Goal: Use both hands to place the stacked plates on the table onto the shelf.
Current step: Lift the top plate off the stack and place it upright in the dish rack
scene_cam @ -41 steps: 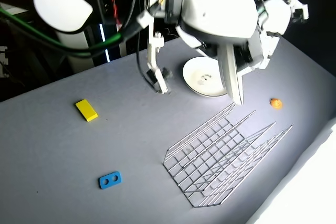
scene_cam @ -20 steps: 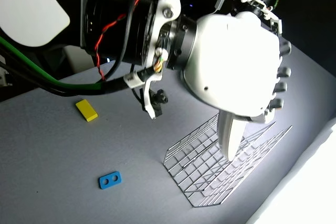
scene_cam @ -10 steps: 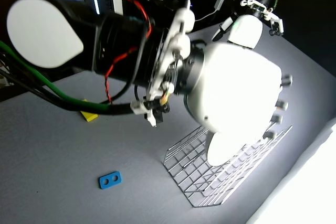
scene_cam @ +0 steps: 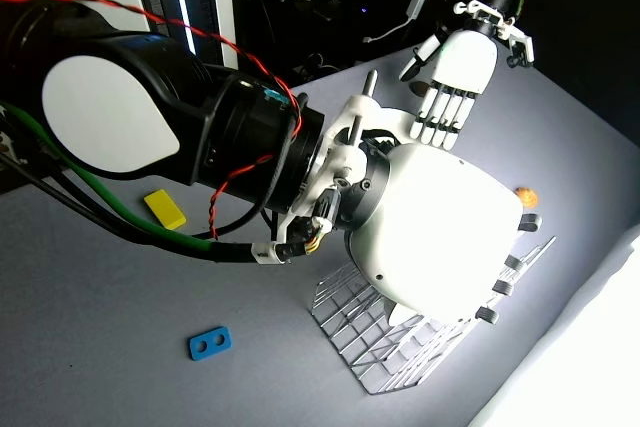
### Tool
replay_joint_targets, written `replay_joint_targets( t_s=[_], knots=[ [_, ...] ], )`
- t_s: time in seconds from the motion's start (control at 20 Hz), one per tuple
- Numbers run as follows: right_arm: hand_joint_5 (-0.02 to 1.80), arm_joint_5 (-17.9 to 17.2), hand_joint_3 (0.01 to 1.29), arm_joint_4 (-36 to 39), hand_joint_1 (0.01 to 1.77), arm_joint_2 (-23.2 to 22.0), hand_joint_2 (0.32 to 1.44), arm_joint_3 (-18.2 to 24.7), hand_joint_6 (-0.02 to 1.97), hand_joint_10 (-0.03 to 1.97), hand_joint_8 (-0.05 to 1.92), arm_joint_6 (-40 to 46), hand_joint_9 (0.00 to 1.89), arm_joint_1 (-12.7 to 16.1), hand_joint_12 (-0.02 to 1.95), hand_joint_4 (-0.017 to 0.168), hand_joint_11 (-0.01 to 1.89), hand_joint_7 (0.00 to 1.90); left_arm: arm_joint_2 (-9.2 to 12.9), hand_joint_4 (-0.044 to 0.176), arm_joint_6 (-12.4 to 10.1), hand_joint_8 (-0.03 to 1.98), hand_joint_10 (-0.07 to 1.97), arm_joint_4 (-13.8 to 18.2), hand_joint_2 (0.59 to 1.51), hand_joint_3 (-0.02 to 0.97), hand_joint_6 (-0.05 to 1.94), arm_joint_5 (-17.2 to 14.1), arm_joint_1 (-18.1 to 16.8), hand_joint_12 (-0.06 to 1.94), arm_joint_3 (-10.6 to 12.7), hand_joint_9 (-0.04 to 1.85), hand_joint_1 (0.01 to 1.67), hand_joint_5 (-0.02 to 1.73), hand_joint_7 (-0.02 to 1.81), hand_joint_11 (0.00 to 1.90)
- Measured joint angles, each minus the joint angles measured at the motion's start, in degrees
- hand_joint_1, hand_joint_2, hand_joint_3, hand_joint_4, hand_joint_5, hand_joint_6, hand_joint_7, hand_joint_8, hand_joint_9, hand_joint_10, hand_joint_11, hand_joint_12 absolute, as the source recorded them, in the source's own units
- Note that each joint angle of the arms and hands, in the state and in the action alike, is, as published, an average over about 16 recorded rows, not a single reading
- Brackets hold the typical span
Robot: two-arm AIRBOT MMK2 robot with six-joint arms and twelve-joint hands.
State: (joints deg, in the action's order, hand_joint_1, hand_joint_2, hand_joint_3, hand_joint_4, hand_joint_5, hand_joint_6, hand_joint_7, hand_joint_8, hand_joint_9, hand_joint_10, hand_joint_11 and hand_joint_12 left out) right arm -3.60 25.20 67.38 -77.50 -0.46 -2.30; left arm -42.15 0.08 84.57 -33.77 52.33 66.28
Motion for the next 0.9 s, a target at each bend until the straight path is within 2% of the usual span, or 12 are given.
replay_joint_targets(
  t_s=[0.2,0.45,0.7,0.9],
  knots=[
    [0.96,-0.03,0.01,-0.56,1.2,0.79,1.07,-1.14,0.81,1.04,1.04,0.0,0.99,-1.02,1.44,-0.008,0.77,1.03,0.08,0.003,-3.43,0.0,-0.02,-0.41,1.13,0.004,0.0,2.34,1.13,-0.01,-1.04,-0.01,0.02,0.02,0.02,0.02],
    [0.96,-0.34,0.01,-1.12,1.21,1.59,1.08,-2.33,0.78,1.09,1.1,0.01,0.96,-2.67,1.49,-0.008,0.76,1.01,0.18,0.0,-9.29,0.0,-0.03,-0.88,1.129,0.004,-0.01,5.3,2.19,0.0,-2.16,-0.02,0.02,0.01,0.02,0.02],
    [0.91,-0.66,0.01,-1.49,1.19,2.15,1.1,-3.12,0.85,1.08,1.08,-0.02,0.91,-4.19,1.51,-0.006,0.73,0.98,0.36,-0.004,-15.41,0.0,-0.04,-1.34,1.127,0.004,-0.02,7.79,3.28,0.01,-3.36,-0.03,0.02,0.0,0.01,0.02],
    [0.79,-0.9,0.01,-1.57,1.1,2.38,1.12,-3.39,0.78,1.03,0.97,-0.05,0.79,-5.09,1.53,-0.005,0.6,0.88,0.56,-0.006,-19.04,0.0,-0.04,-1.8,1.125,0.004,-0.02,9.16,4.01,0.02,-4.19,-0.03,0.02,0.0,0.01,0.02]
  ],
)
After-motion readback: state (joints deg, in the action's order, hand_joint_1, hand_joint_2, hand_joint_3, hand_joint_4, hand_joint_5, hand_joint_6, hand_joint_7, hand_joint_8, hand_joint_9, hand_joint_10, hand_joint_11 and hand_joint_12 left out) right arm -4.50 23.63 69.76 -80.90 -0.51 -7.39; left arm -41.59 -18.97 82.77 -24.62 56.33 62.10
